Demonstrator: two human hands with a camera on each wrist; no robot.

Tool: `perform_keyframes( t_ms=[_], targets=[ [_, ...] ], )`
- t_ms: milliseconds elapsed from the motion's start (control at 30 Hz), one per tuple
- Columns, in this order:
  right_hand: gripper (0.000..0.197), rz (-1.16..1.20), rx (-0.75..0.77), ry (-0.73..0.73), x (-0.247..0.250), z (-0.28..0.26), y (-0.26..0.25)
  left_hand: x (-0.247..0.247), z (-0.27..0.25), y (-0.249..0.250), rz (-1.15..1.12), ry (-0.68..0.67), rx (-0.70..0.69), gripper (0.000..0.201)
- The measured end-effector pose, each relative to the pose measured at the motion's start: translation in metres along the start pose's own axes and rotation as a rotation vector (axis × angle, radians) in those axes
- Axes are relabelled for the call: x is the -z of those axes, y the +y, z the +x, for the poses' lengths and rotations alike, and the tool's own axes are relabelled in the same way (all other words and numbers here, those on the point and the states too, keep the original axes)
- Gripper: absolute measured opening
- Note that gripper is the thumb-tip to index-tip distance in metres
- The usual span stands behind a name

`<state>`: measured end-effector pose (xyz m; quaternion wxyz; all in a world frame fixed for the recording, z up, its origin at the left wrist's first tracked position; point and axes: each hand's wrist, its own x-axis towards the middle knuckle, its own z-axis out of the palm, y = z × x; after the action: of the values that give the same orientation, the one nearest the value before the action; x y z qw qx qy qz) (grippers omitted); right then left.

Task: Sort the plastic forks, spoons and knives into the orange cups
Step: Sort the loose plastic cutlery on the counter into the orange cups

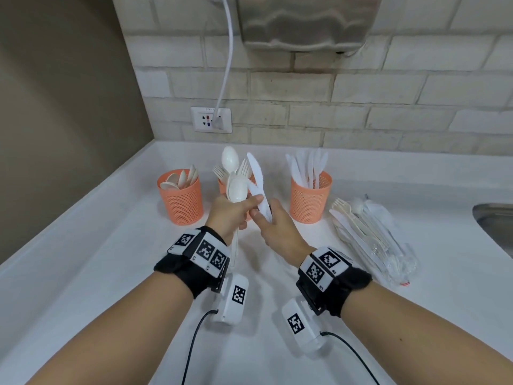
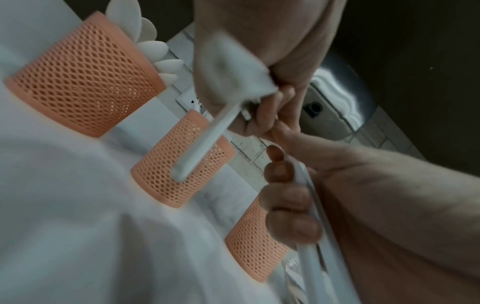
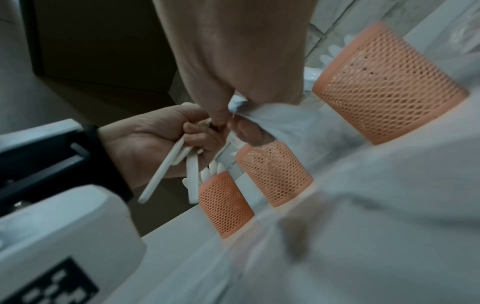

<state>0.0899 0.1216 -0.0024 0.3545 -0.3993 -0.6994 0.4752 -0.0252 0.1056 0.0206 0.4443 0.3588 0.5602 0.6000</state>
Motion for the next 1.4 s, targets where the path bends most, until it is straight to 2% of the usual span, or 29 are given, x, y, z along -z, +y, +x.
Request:
perform_keyframes(
  t_ms=[33, 100, 167, 233, 267, 333, 467, 533, 600, 667, 767, 833, 900, 1000, 1033, 1067, 1167, 1200, 1267, 1400],
  targets=[
    [0.008, 0.037, -0.003, -0.004, 0.000, 0.000, 0.001, 0.001, 0.001, 0.001, -0.007, -0.002, -0.006, 0.017],
    [0.018, 0.067, -0.009, -0.025, 0.001, -0.001, 0.005, 0.003, 0.007, 0.003, -0.010, 0.017, -0.017, 0.017],
    [0.013, 0.063, 0.014, -0.037, 0.004, -0.001, 0.006, 0.006, 0.013, 0.003, -0.003, 0.055, -0.001, 0.014],
    [0.005, 0.035, 0.064, 0.006, 0.013, 0.003, 0.001, 0.009, 0.018, 0.001, 0.000, 0.084, 0.031, 0.019],
    [0.010, 0.016, 0.089, 0.048, 0.020, 0.007, -0.005, 0.009, 0.019, 0.000, 0.001, 0.074, 0.061, 0.021],
    [0.007, -0.014, 0.133, 0.149, 0.040, 0.020, -0.020, 0.008, 0.019, -0.003, -0.007, 0.015, 0.127, 0.021],
    [0.006, -0.016, 0.253, 0.331, 0.081, 0.057, -0.049, 0.003, 0.011, -0.002, -0.266, -0.178, 0.222, 0.016],
    [0.006, -0.015, 0.294, 0.404, 0.093, 0.073, -0.051, 0.004, 0.007, -0.002, -0.320, -0.280, 0.226, 0.018],
    [0.007, -0.017, 0.255, 0.437, 0.100, 0.084, -0.046, 0.006, 0.006, -0.003, -0.296, -0.362, 0.201, 0.019],
    [0.011, -0.035, 0.146, 0.417, 0.104, 0.091, -0.034, 0.008, 0.003, -0.004, -0.262, -0.416, 0.185, 0.018],
    [0.028, -0.158, -0.100, 0.360, 0.104, 0.096, -0.012, 0.013, 0.002, -0.006, -0.247, -0.464, 0.172, 0.021],
    [0.041, -0.161, -0.177, 0.338, 0.102, 0.096, -0.005, 0.016, 0.003, -0.008, -0.245, -0.495, 0.166, 0.024],
    [0.054, -0.231, -0.084, 0.410, 0.099, 0.094, -0.007, 0.017, 0.003, -0.008, -0.242, -0.507, 0.167, 0.025],
    [0.051, -0.332, 0.300, 0.618, 0.085, 0.082, -0.021, 0.017, 0.004, -0.008, -0.262, -0.516, 0.171, 0.024],
    [0.045, -0.284, 0.361, 0.597, 0.077, 0.077, -0.025, 0.017, 0.004, -0.007, -0.279, -0.523, 0.174, 0.024],
    [0.039, -0.203, 0.354, 0.511, 0.069, 0.071, -0.031, 0.017, 0.004, -0.007, -0.298, -0.532, 0.178, 0.023],
    [0.030, -0.019, 0.074, 0.005, 0.047, 0.057, -0.042, 0.018, 0.003, -0.005, -0.338, -0.551, 0.201, 0.023],
    [0.024, 0.008, 0.012, -0.114, 0.042, 0.054, -0.042, 0.018, 0.003, -0.005, -0.340, -0.549, 0.208, 0.025],
    [0.013, 0.095, -0.031, -0.169, 0.035, 0.050, -0.042, 0.020, 0.001, -0.003, -0.337, -0.542, 0.211, 0.031],
    [0.011, 0.195, -0.040, -0.041, 0.031, 0.054, -0.048, 0.030, 0.001, -0.002, -0.241, -0.434, 0.135, 0.032]
  ],
)
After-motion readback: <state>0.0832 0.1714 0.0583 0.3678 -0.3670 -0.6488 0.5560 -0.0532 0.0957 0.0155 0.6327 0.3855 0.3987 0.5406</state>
